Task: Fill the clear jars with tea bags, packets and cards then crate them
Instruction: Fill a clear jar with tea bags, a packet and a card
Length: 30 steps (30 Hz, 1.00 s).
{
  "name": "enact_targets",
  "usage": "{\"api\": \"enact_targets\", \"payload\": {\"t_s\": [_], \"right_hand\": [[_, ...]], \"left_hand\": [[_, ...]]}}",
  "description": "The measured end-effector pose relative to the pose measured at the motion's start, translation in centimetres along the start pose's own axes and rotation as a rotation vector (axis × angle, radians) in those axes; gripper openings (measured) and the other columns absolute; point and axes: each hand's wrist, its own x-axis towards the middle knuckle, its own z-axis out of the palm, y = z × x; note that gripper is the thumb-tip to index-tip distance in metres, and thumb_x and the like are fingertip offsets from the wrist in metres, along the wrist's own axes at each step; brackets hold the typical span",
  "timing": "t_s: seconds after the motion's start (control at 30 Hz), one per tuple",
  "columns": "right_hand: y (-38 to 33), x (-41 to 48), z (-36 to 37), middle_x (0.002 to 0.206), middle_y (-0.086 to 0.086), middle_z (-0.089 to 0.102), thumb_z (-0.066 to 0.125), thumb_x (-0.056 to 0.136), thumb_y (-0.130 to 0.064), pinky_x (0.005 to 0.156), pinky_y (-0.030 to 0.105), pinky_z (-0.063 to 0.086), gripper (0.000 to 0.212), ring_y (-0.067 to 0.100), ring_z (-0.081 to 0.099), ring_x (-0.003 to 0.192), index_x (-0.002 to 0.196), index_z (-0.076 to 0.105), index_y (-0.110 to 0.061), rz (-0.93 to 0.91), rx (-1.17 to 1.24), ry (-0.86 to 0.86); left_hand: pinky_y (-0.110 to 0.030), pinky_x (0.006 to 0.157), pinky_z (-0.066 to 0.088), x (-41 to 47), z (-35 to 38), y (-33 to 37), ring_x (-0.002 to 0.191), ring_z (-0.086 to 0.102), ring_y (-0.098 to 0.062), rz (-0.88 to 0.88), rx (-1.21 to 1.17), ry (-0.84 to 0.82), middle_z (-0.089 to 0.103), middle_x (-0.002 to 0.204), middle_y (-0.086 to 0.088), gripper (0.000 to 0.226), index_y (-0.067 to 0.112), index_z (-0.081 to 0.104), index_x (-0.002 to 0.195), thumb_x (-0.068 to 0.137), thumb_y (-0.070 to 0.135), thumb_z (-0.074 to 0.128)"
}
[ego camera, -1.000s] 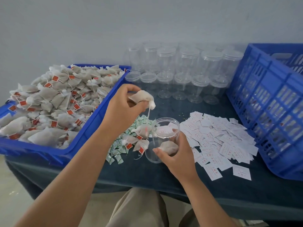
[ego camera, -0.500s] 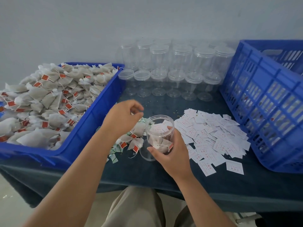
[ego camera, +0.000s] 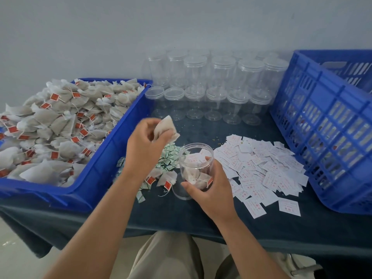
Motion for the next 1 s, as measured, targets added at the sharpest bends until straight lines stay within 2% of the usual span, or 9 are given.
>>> {"api": "enact_targets", "payload": {"t_s": [0.13,0.23,0.4,0.47,0.57,0.67,0.73,0.87,1.0], "right_hand": [[-0.1,-0.1,0.0,0.108,-0.014,0.067,0.088,0.068,-0.067,0.076,0.035,0.06,0.067,0.011,0.069,0.099,0.116,0.056,-0.033,-0.005,0.002,-0.016],[-0.1,-0.2,0.0,0.111,-0.015,0.067,0.088,0.068,-0.067,0.079,0.031,0.059,0.07,0.011,0.068,0.103,0.121,0.057,-0.034,-0.009,0.012,-0.008],[-0.2,-0.2,0.0,0.113,-0.018,0.065,0.088,0.069,-0.068,0.078,0.017,0.054,0.07,0.008,0.067,0.105,0.121,0.055,-0.034,-0.018,0.005,0.009],[0.0,-0.2,0.0,0.108,-0.014,0.065,0.088,0.069,-0.067,0.075,0.026,0.057,0.068,0.012,0.067,0.099,0.117,0.056,-0.031,-0.003,0.018,0.008],[0.0,-0.1,0.1,0.11,-0.013,0.067,0.089,0.069,-0.066,0.079,0.035,0.058,0.069,0.012,0.068,0.101,0.118,0.056,-0.031,0.002,0.055,0.003],[0.1,-0.2,0.1,0.111,-0.012,0.066,0.089,0.068,-0.064,0.08,0.035,0.058,0.069,0.013,0.067,0.102,0.118,0.056,-0.031,0.006,0.06,0.005],[0.1,-0.3,0.1,0.11,-0.013,0.066,0.09,0.068,-0.063,0.079,0.033,0.057,0.067,0.012,0.067,0.102,0.117,0.056,-0.032,0.011,0.049,0.007],[-0.1,-0.2,0.0,0.114,-0.018,0.067,0.092,0.068,-0.061,0.08,0.023,0.056,0.067,0.008,0.067,0.105,0.12,0.057,-0.037,0.003,0.042,-0.012],[-0.4,-0.3,0.0,0.119,-0.021,0.067,0.09,0.067,-0.065,0.083,0.013,0.052,0.074,0.004,0.066,0.111,0.127,0.055,-0.04,-0.006,0.025,-0.016]], "left_hand": [[-0.014,0.055,0.05,-0.3,-0.5,4.4,0.072,0.068,0.001,0.177,0.041,-0.3,0.074,0.088,0.02,0.02,0.043,0.067,0.093,0.082,0.055,0.08],[-0.008,0.074,0.045,-0.6,1.0,4.4,0.095,0.065,0.009,0.254,0.258,-0.486,0.07,0.097,0.032,0.012,0.044,0.074,0.098,0.09,0.054,0.073],[-0.014,0.07,0.047,-1.0,-0.1,0.1,0.083,0.066,0.007,0.007,0.22,-0.257,0.072,0.089,0.026,0.011,0.04,0.071,0.099,0.101,0.044,0.062],[-0.023,0.077,0.052,-2.2,-0.8,-2.5,0.082,0.065,0.007,-0.067,0.399,-0.473,0.071,0.09,0.023,0.013,0.039,0.072,0.106,0.1,0.047,0.065],[-0.018,0.08,0.045,-4.7,-0.9,-4.9,0.095,0.056,0.007,-0.081,0.563,-0.751,0.056,0.111,0.023,0.039,0.04,0.063,0.124,0.089,0.05,0.078],[-0.026,0.075,0.044,-5.4,-0.4,-5.1,0.091,0.058,-0.002,-0.01,0.566,-0.581,0.058,0.103,0.017,0.021,0.042,0.062,0.104,0.093,0.032,0.076],[-0.03,0.068,0.048,-5.0,-0.6,-4.4,0.085,0.062,-0.01,-0.014,0.539,-0.403,0.063,0.091,0.014,0.01,0.036,0.062,0.088,0.098,0.036,0.064],[-0.028,0.061,0.045,-3.2,-2.2,-0.6,0.079,0.062,0.001,-0.071,0.191,-0.078,0.066,0.091,0.024,0.009,0.041,0.062,0.094,0.102,0.04,0.058],[-0.015,0.061,0.046,-2.3,-1.9,3.2,0.079,0.065,0.0,0.11,0.063,-0.071,0.069,0.092,0.021,0.007,0.044,0.063,0.102,0.096,0.047,0.064]]}}
